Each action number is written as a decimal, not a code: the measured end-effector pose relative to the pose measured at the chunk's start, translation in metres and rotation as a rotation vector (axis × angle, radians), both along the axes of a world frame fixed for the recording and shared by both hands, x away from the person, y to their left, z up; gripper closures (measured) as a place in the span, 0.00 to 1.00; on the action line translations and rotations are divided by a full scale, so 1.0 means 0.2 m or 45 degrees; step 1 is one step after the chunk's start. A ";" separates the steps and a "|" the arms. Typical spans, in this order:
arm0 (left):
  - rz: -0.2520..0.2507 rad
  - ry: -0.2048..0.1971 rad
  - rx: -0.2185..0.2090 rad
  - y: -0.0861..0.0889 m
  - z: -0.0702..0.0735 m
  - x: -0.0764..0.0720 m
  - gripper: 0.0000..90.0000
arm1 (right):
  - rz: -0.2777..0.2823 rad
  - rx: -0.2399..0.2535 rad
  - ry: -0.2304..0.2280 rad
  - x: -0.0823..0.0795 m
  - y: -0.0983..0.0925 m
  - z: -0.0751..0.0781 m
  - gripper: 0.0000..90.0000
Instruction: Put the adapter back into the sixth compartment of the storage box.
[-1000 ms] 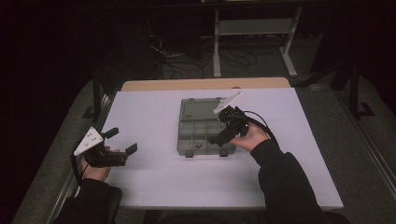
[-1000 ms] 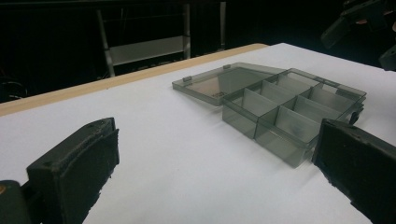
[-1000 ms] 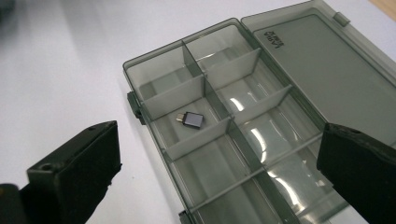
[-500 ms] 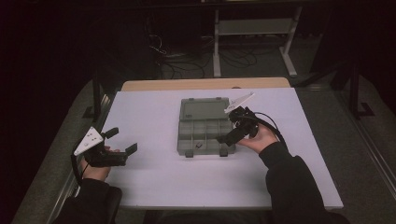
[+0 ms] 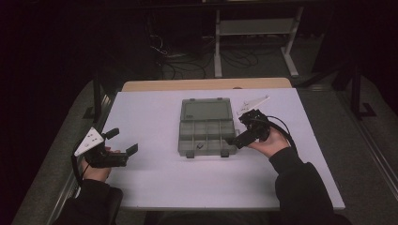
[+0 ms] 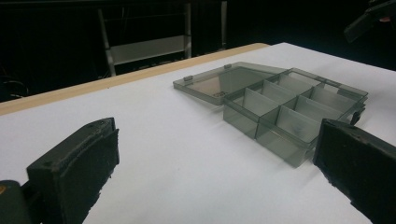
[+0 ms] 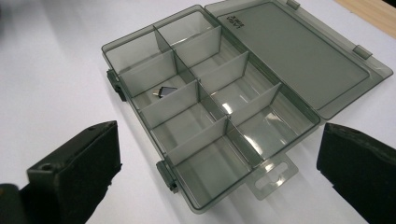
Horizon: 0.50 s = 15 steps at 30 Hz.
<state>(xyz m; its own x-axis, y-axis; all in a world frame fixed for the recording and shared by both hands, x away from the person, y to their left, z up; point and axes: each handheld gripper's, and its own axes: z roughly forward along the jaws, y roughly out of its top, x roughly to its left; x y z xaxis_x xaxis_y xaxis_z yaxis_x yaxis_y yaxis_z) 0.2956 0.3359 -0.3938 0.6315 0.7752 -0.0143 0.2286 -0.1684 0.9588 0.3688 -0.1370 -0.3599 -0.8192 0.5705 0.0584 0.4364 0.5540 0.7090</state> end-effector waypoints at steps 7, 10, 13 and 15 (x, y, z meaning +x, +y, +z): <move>0.000 0.000 0.001 0.00 0.00 0.00 0.00 | -0.003 0.005 -0.004 -0.03 -0.03 -0.01 0.00; -0.002 -0.001 0.001 0.00 0.00 0.00 0.00 | -0.006 0.010 0.003 -0.05 -0.04 -0.02 0.00; -0.003 -0.003 -0.001 0.00 0.00 0.00 0.00 | -0.001 0.009 0.004 -0.07 -0.03 -0.03 0.00; -0.004 -0.003 -0.002 0.00 0.00 0.00 0.00 | 0.006 0.015 -0.001 -0.08 -0.03 -0.03 0.00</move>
